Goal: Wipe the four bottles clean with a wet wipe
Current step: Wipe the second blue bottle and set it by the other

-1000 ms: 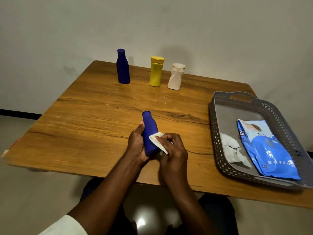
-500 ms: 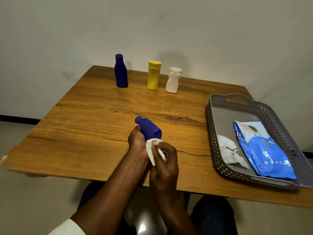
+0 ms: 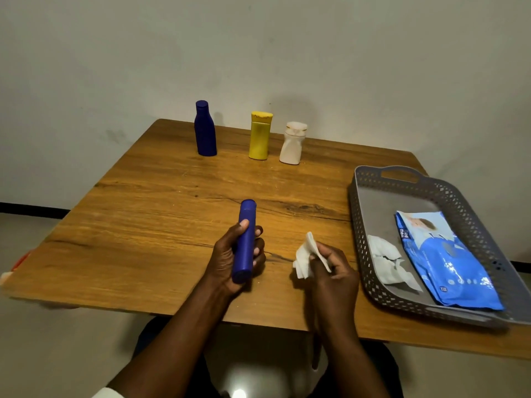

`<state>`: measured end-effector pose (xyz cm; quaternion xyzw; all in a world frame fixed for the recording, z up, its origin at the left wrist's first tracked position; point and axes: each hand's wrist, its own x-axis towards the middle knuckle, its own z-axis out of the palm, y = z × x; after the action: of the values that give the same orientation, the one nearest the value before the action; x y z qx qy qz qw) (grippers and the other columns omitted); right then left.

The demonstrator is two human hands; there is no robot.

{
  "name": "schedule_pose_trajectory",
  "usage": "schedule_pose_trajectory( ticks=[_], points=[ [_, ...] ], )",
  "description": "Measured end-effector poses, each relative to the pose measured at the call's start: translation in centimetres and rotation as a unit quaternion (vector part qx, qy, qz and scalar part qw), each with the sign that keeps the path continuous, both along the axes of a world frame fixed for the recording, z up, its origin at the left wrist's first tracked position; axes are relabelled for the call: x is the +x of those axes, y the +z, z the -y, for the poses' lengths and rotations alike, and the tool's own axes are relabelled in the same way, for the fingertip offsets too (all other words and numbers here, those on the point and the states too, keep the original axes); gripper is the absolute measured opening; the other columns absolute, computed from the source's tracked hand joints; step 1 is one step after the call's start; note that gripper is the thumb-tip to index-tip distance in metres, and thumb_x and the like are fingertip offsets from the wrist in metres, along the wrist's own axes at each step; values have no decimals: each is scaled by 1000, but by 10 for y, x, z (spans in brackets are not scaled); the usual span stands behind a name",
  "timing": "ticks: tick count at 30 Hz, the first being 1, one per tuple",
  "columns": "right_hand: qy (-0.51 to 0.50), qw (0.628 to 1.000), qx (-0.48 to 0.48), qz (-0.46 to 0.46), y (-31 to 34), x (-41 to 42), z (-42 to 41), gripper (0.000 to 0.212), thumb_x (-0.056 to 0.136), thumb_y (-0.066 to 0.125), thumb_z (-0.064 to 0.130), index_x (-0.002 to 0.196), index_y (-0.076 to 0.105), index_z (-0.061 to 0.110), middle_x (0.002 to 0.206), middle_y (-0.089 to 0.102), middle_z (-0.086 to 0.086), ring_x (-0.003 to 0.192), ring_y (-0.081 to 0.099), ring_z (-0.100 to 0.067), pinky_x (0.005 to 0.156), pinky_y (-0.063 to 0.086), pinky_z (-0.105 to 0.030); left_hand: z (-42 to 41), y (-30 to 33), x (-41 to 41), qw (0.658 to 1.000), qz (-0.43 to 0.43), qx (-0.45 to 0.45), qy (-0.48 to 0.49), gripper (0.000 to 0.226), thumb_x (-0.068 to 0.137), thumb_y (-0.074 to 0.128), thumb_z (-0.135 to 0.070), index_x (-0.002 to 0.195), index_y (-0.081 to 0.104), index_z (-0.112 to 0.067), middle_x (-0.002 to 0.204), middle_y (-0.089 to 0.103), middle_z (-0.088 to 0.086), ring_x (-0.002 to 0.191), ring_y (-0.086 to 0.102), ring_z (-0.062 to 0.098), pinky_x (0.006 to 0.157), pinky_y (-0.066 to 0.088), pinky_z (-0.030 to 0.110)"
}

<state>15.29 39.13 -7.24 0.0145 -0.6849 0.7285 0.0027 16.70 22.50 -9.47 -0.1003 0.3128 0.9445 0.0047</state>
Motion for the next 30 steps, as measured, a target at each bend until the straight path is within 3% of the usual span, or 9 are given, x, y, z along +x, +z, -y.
schedule_pose_trajectory(
  ticks=[2, 5, 10, 16, 19, 22, 24, 27, 30],
  points=[
    [7, 1000, 12, -19, 10, -8, 1, 33, 89, 56, -3, 101, 69, 25, 102, 64, 13, 98, 63, -17, 73, 60, -37, -1, -3, 3, 1000, -2, 7, -29, 48, 65, 78, -40, 93, 56, -9, 65, 51, 6, 45, 48, 14, 42, 43, 21],
    [-4, 994, 74, -83, 24, -22, 2, 34, 89, 55, -5, 108, 65, 21, 103, 61, 10, 99, 60, -7, 75, 51, -9, 0, -3, 5, 998, 7, 46, -47, 53, 70, 69, -42, 106, 60, -5, 78, 55, 11, 58, 53, 18, 49, 48, 23],
    [-29, 966, 161, -198, 35, -43, 14, 32, 85, 59, -8, 111, 68, 9, 106, 60, -3, 98, 57, -7, 78, 45, -5, -1, 4, 3, 999, 14, 48, -13, 53, 90, 40, -39, 126, 58, -5, 112, 64, 22, 87, 64, 30, 65, 56, 36],
    [74, 913, 233, -326, 32, -37, 38, 18, 87, 56, -1, 101, 66, -1, 98, 48, 2, 91, 47, 15, 70, 37, 1, -5, 5, 4, 997, -33, -51, -46, 70, 69, 79, -31, 128, 53, -3, 102, 64, 20, 80, 65, 30, 66, 55, 38],
    [138, 863, 324, -361, 23, -35, 48, 18, 89, 60, 17, 104, 62, 8, 101, 47, 4, 93, 44, 10, 73, 36, -4, -9, 6, 6, 992, -27, -120, -10, 56, 71, 73, -13, 125, 55, -12, 106, 67, 14, 89, 66, 26, 72, 56, 37],
    [146, 757, 449, -452, 23, -42, 50, 42, 69, 81, 11, 107, 65, 6, 106, 58, -13, 97, 53, -22, 62, 49, -28, -9, 5, 6, 985, -24, -173, 1, 52, 77, 64, -5, 127, 53, -15, 110, 66, 14, 94, 65, 28, 75, 54, 40],
    [128, 731, 481, -467, 27, -51, 47, 49, 61, 84, 8, 106, 65, 5, 106, 58, -17, 95, 54, -30, 58, 49, -33, -9, 6, 6, 977, -38, -208, -18, 52, 80, 65, -3, 128, 54, -17, 109, 65, 16, 85, 65, 33, 72, 54, 42],
    [83, 744, 463, -474, 26, -55, 40, 48, 66, 79, 3, 111, 65, 3, 107, 59, -19, 97, 55, -32, 62, 50, -33, -10, 7, 6, 971, -51, -230, -34, 50, 81, 66, -5, 128, 54, -18, 105, 61, 21, 77, 61, 37, 71, 53, 43],
    [14, 831, 342, -438, 24, -50, 34, 40, 75, 65, -8, 113, 66, 2, 108, 58, -20, 101, 53, -24, 77, 45, -17, -14, 7, 7, 962, -75, -263, -23, 56, 80, 68, -10, 133, 50, -17, 116, 62, 18, 95, 59, 37, 83, 52, 46]
  ],
)
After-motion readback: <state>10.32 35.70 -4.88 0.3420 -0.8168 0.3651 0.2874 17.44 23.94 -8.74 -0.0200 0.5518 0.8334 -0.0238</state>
